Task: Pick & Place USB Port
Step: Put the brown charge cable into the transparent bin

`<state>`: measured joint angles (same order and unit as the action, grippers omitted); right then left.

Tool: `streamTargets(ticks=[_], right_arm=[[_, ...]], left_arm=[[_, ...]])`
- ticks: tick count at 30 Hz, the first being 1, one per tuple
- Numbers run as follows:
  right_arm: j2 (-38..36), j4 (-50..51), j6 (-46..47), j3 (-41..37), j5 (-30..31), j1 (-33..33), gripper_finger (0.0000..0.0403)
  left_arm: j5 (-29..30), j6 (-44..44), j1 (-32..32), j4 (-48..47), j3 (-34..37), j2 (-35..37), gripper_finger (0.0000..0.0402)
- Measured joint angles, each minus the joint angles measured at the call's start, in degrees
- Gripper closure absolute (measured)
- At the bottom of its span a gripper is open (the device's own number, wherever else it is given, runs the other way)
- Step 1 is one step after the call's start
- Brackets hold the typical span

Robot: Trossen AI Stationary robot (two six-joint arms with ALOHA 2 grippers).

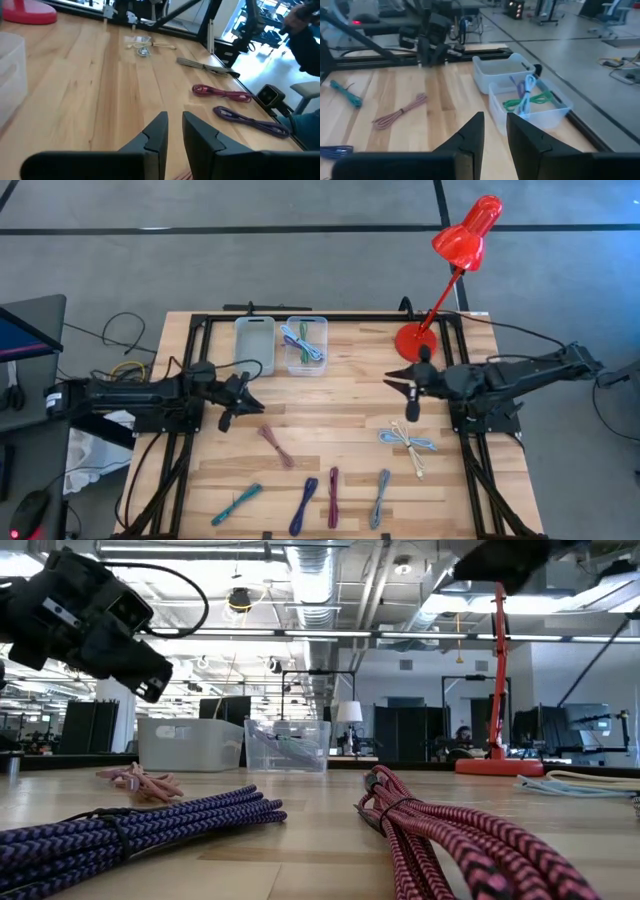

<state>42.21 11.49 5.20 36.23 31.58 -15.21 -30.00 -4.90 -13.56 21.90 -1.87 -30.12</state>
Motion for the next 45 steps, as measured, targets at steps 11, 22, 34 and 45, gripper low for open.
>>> streamTargets(ticks=[11, 22, 34, 45], right_arm=[[-16.12, -5.39, 2.83, -14.82, 3.69, -2.79, 0.0327], [-20.22, -7.15, 3.90, -18.58, 4.91, -2.72, 0.0327], [-20.21, -1.20, 8.39, -18.58, 9.46, -2.68, 0.0327], [-20.21, -1.20, 8.41, -18.55, 12.45, -2.68, 0.0327]], left_arm=[[7.67, 5.48, 3.47, 0.03, -0.02, -4.22, 0.0340], [9.20, 10.07, 3.54, 0.17, -5.80, -15.28, 0.0261], [6.30, 16.90, 3.54, -6.12, -9.11, -21.80, 0.0253], [8.67, 21.01, 3.55, -18.71, -15.43, -21.77, 0.0242]])
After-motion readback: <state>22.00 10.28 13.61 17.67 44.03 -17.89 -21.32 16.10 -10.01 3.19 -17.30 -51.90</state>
